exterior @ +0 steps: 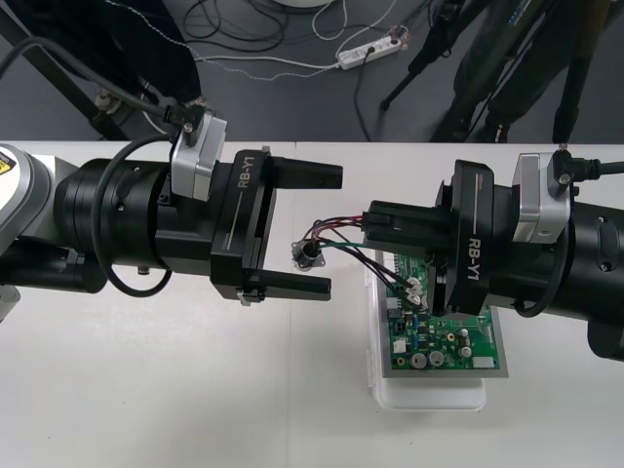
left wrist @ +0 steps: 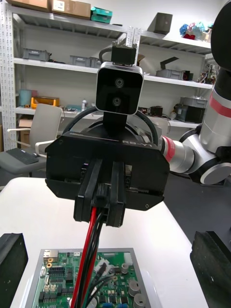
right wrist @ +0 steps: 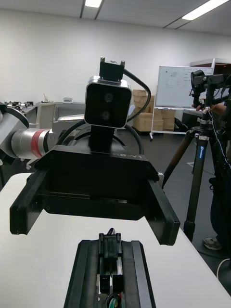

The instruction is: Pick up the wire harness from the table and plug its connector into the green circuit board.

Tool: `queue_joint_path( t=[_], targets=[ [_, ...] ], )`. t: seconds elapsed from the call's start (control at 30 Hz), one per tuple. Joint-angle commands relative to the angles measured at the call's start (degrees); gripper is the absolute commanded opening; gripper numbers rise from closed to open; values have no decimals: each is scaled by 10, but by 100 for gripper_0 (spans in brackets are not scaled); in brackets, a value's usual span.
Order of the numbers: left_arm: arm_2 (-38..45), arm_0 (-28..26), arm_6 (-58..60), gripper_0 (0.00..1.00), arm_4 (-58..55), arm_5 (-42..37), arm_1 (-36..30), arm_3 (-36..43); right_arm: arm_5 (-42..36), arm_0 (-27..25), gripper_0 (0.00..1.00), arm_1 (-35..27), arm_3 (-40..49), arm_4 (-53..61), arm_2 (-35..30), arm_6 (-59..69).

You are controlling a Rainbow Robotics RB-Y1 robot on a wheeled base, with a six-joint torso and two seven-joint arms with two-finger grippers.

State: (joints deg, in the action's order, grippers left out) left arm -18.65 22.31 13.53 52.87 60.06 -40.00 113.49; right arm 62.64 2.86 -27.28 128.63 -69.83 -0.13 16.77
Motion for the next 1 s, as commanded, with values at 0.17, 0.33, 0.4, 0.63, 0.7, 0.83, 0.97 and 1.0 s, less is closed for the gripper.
queue_joint_path(
  t=[0.17,0.33,0.4,0.63,0.7,0.83,0.97,1.0],
  targets=[
    [-24,33,-27,100,2,-41,18,19,-5,-5,0,10,21,-2,-12,-30],
    [-29,40,-28,100,2,-42,20,19,-5,-5,0,10,21,-2,-12,-30],
    [-31,42,-27,100,3,-41,20,19,-5,-5,0,10,21,-2,-12,-30],
    [-39,47,-25,100,2,-47,20,18,-5,-5,0,12,21,-1,-12,-30],
    [-42,48,-25,100,2,-49,20,19,-5,-5,0,12,21,-1,-12,-30],
    [-44,50,-25,100,2,-50,20,18,-5,-5,0,13,21,-1,-12,-30],
    [-44,50,-25,100,3,-50,20,19,-5,-5,0,12,21,-1,-11,-30],
    [-44,50,-25,100,3,-50,20,19,-5,-5,0,13,21,0,-12,-30]
  ],
)
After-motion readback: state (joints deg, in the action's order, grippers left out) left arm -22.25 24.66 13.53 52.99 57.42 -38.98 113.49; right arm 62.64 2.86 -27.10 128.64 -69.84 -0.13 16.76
